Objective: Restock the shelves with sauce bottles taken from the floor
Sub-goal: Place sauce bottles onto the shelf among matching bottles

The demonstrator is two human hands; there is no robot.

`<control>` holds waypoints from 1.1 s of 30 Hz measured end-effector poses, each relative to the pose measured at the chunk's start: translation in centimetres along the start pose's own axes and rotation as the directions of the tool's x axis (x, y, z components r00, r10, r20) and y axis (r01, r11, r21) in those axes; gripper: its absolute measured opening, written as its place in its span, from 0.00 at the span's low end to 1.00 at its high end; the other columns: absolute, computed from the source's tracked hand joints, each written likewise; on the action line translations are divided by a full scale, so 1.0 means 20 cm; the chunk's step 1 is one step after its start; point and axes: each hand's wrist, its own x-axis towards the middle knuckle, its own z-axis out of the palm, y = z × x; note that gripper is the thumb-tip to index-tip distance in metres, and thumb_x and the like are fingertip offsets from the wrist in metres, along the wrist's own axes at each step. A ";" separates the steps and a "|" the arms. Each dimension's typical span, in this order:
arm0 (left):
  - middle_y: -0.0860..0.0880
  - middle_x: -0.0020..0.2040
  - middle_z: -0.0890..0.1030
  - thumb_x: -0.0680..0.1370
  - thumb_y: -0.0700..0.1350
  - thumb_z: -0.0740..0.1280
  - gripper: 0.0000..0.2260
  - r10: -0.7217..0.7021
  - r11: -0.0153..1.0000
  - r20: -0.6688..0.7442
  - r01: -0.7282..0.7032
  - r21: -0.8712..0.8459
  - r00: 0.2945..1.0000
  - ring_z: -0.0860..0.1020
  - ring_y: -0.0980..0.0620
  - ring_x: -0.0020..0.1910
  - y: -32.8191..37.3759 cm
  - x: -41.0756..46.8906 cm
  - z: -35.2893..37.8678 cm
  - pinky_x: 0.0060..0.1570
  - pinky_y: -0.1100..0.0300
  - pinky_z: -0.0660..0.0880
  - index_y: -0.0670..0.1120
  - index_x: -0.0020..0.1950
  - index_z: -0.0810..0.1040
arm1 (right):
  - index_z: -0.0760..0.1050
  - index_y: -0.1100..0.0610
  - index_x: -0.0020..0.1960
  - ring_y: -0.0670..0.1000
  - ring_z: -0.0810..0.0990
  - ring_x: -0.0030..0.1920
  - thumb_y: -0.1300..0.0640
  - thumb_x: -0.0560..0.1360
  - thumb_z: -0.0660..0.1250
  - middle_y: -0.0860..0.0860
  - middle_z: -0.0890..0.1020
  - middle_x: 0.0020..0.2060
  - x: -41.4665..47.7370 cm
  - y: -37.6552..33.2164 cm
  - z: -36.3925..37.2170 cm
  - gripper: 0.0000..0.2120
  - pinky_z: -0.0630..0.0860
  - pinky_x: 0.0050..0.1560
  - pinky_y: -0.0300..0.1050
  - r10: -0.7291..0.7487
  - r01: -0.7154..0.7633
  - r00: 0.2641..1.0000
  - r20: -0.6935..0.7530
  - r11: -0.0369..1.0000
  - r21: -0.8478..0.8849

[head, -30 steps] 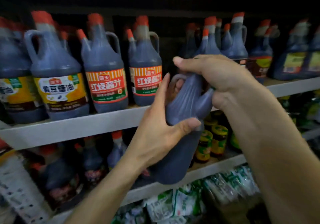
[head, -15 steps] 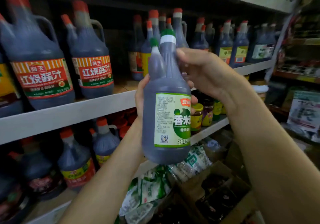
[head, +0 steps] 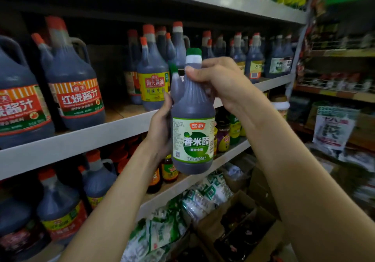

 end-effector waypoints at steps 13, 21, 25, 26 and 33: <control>0.41 0.59 0.82 0.77 0.59 0.66 0.21 0.105 0.977 0.046 -0.112 0.180 0.993 0.82 0.43 0.57 -0.14 0.06 0.09 0.52 0.54 0.79 0.47 0.61 0.82 | 0.76 0.64 0.45 0.43 0.78 0.24 0.61 0.76 0.71 0.51 0.80 0.28 0.03 0.11 -0.14 0.07 0.69 0.23 0.32 0.079 -0.057 0.983 -0.163 0.989 0.134; 0.40 0.57 0.83 0.80 0.56 0.61 0.18 0.113 0.983 0.072 -0.122 0.134 0.991 0.82 0.43 0.55 -0.23 0.13 0.17 0.51 0.53 0.79 0.47 0.60 0.82 | 0.77 0.74 0.53 0.43 0.79 0.26 0.62 0.75 0.71 0.55 0.80 0.33 0.04 0.13 -0.22 0.14 0.72 0.25 0.33 0.065 -0.031 0.965 -0.252 0.990 0.138; 0.41 0.51 0.85 0.78 0.57 0.62 0.18 0.040 0.988 0.092 -0.053 0.142 0.995 0.84 0.44 0.48 -0.31 0.18 0.26 0.45 0.54 0.80 0.48 0.54 0.85 | 0.79 0.67 0.49 0.46 0.82 0.30 0.62 0.75 0.73 0.53 0.83 0.34 0.01 0.15 -0.33 0.08 0.77 0.31 0.37 0.088 -0.031 0.946 -0.311 0.982 0.187; 0.41 0.50 0.85 0.77 0.57 0.63 0.18 0.019 0.990 0.102 -0.033 0.138 0.995 0.85 0.44 0.46 -0.34 0.19 0.29 0.44 0.54 0.81 0.47 0.53 0.86 | 0.79 0.64 0.46 0.46 0.83 0.31 0.61 0.75 0.73 0.52 0.84 0.33 -0.01 0.16 -0.37 0.06 0.78 0.32 0.38 0.087 -0.026 0.942 -0.323 0.982 0.188; 0.33 0.58 0.80 0.72 0.60 0.68 0.32 -0.049 0.988 0.102 0.033 0.150 0.994 0.80 0.35 0.52 -0.51 0.25 0.44 0.55 0.42 0.77 0.39 0.67 0.75 | 0.76 0.60 0.53 0.48 0.85 0.39 0.58 0.75 0.73 0.54 0.84 0.44 -0.11 0.23 -0.60 0.10 0.82 0.40 0.42 0.124 -0.064 0.887 -0.445 0.987 0.148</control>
